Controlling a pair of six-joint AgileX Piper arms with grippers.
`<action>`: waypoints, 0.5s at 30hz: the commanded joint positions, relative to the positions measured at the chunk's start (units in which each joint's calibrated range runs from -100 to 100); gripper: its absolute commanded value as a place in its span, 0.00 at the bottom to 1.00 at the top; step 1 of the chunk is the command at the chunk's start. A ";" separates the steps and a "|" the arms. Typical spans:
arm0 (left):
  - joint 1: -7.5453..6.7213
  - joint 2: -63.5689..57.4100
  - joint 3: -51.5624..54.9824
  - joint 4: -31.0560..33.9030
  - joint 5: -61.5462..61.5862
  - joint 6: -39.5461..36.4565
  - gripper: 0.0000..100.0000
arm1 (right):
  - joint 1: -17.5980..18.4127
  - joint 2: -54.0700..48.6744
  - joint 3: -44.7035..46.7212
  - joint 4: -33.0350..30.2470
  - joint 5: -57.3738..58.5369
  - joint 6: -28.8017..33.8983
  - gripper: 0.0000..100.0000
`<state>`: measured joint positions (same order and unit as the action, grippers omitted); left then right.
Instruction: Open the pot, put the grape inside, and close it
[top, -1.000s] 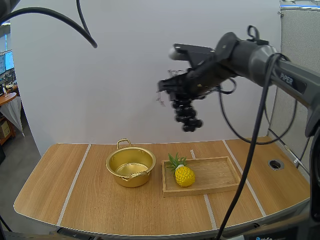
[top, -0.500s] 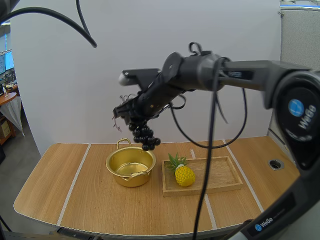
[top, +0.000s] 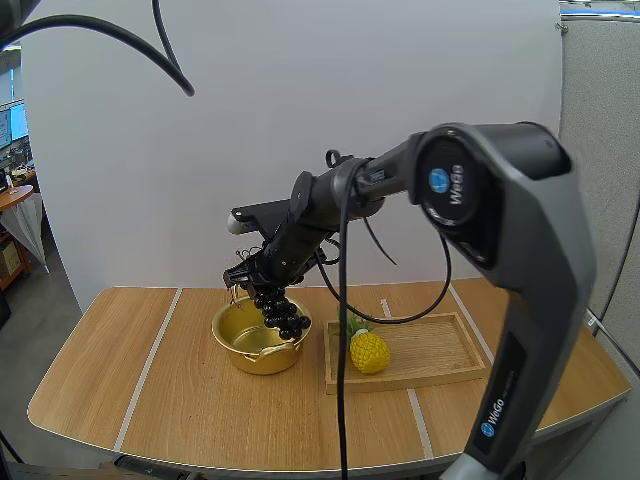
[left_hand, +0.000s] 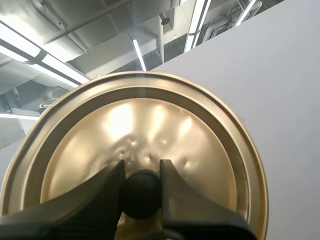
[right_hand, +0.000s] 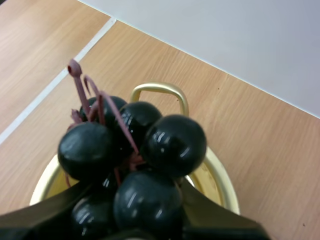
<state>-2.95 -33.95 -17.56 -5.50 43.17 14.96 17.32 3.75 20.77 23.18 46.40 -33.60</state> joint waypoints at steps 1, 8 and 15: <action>-0.09 -0.31 -0.43 0.30 -1.97 -0.32 0.00 | 0.07 0.88 -1.09 -0.21 0.01 -0.28 0.00; -0.09 -0.31 -0.43 0.30 -1.97 -0.32 0.00 | 0.10 4.04 -1.09 0.05 0.38 -0.28 0.00; -0.09 -0.31 -0.43 0.30 -1.97 -0.32 0.00 | 0.10 7.03 -1.09 0.05 1.76 -0.28 0.00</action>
<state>-2.95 -33.95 -17.56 -5.50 43.17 14.96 17.34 10.31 19.88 23.63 45.84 -33.60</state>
